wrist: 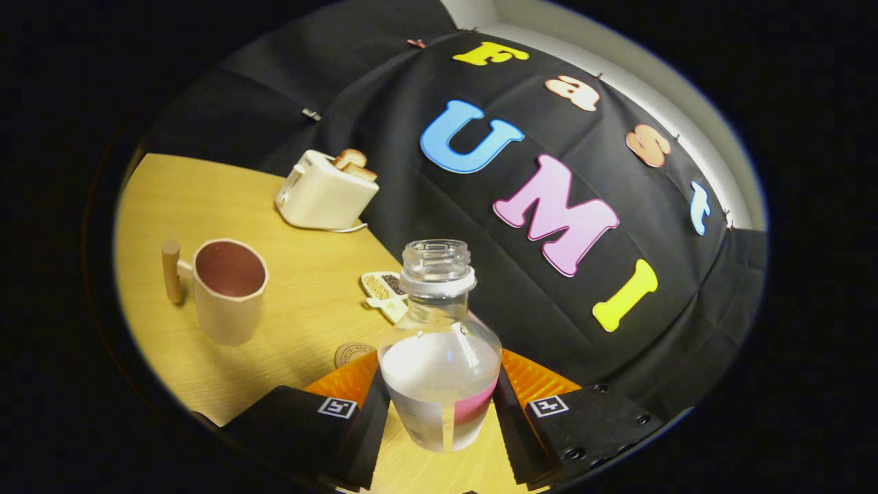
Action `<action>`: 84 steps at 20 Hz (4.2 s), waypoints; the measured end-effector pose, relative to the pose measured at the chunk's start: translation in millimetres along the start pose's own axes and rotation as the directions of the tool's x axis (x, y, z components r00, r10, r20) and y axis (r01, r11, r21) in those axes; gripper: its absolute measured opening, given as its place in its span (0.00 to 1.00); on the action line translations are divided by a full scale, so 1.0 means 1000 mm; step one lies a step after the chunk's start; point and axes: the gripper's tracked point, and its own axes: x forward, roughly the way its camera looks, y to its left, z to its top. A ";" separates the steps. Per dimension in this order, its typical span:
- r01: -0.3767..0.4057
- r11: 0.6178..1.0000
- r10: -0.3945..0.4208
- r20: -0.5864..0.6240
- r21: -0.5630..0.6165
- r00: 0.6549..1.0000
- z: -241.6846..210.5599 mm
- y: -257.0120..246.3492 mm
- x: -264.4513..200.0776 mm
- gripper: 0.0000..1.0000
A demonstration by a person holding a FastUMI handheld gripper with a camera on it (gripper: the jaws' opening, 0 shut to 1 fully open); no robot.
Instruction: Take the bottle from table, then pour the juice into the cup, finally place the bottle on the coaster
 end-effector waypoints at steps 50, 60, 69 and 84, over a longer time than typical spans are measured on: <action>-0.052 0.425 0.278 0.076 -0.903 0.957 0.052 0.102 0.061 0.75; -0.020 0.328 0.302 0.085 -0.945 0.949 0.061 0.103 0.064 0.75; 0.001 0.250 0.313 0.082 -0.968 0.946 0.067 0.101 0.066 0.75; 0.053 0.113 0.350 0.090 -0.992 0.933 0.085 0.096 0.077 0.75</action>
